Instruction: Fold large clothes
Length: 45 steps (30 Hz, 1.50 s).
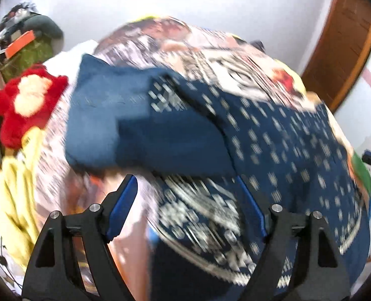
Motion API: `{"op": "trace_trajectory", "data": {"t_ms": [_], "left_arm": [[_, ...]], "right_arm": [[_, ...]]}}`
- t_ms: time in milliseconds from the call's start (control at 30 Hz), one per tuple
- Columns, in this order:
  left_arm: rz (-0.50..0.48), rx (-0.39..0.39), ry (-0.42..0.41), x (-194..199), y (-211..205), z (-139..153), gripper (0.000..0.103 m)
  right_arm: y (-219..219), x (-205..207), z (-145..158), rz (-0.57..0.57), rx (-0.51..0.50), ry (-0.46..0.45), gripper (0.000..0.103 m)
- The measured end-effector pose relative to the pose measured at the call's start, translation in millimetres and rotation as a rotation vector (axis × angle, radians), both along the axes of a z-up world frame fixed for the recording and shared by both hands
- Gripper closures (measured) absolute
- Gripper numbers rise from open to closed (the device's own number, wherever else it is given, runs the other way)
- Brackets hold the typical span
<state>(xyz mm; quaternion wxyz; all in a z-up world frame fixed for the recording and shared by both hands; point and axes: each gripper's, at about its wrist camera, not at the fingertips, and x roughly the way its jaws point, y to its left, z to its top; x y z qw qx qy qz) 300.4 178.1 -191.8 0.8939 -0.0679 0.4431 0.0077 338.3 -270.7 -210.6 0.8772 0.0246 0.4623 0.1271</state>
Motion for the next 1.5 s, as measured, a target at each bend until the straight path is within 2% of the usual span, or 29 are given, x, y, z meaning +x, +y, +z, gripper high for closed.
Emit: {"op": "trace_trajectory", "data": {"t_ms": [100,233,267,367,433,467,500,533,567,600,633,667,700,767,833,867,1033,1167,1267,1400,1500], "left_arm": [[0.051,0.008,0.008,33.0,25.9,0.0,0.023],[0.072,-0.07,0.074,80.0,57.6,-20.8,0.024],[0.071,-0.085,0.095,92.7,61.0,-27.4,0.024],[0.058,-0.109,0.133,125.9,69.3,-47.6,0.027],[0.044,-0.142,0.143,145.0,71.6,-58.7,0.035],[0.03,-0.181,0.149,155.4,71.5,-65.4,0.042],[0.026,-0.193,0.145,160.8,72.6,-68.1,0.045],[0.025,-0.185,0.12,167.8,71.4,-68.5,0.045],[0.012,-0.19,0.097,173.2,69.1,-67.2,0.051],[-0.002,-0.213,0.084,176.2,68.7,-67.1,0.068],[-0.006,-0.245,0.074,180.3,67.7,-66.9,0.072],[-0.002,-0.253,0.06,182.2,66.7,-65.2,0.081],[-0.006,-0.251,0.048,182.9,64.4,-63.5,0.087],[-0.004,-0.184,0.029,180.2,56.3,-56.1,0.09],[0.003,-0.14,0.006,174.0,53.0,-47.0,0.093],[0.011,-0.125,-0.018,167.4,52.4,-36.9,0.098],[0.059,-0.112,-0.098,142.1,68.6,11.4,0.098],[0.095,-0.058,-0.091,140.7,84.9,28.0,0.098],[0.14,0.003,-0.05,148.0,100.2,20.1,0.098],[0.181,0.063,0.016,165.6,113.4,-10.6,0.098],[0.204,0.054,0.066,178.0,120.5,-39.9,0.097]], "right_arm": [[-2.4,30.3,1.4,-0.029,0.055,0.002,0.0],[-2.5,72.5,-13.5,-0.051,0.129,0.042,0.001],[-2.9,82.9,-20.2,-0.057,0.156,0.06,0.004],[-1.7,117.3,-45.6,-0.06,0.231,0.142,0.024],[-0.9,134.4,-60.8,-0.07,0.256,0.186,0.032],[0.0,144.8,-70.2,-0.074,0.275,0.211,0.035],[1.2,151.5,-75.8,-0.07,0.289,0.22,0.042],[3.1,155.1,-78.7,-0.062,0.298,0.219,0.044],[7.1,160.1,-79.5,-0.049,0.29,0.206,0.048],[10.3,163.0,-79.3,-0.033,0.283,0.193,0.059],[14.2,165.8,-79.3,-0.012,0.283,0.188,0.067],[19.6,169.8,-79.0,0.003,0.277,0.187,0.074],[22.0,170.0,-76.8,0.011,0.267,0.175,0.081],[29.7,169.6,-68.0,0.035,0.229,0.133,0.087],[40.2,174.5,-56.1,0.051,0.188,0.094,0.089],[44.7,177.6,-49.1,0.056,0.173,0.076,0.09],[69.1,195.7,-12.4,0.103,0.132,-0.016,0.092],[104.6,219.8,5.9,0.144,0.124,-0.053,0.092],[131.8,236.0,5.7,0.166,0.084,-0.072,0.092],[160.4,261.2,-19.1,0.148,0.001,-0.056,0.091],[167.0,268.2,-42.9,0.151,-0.068,-0.051,0.091]]}}
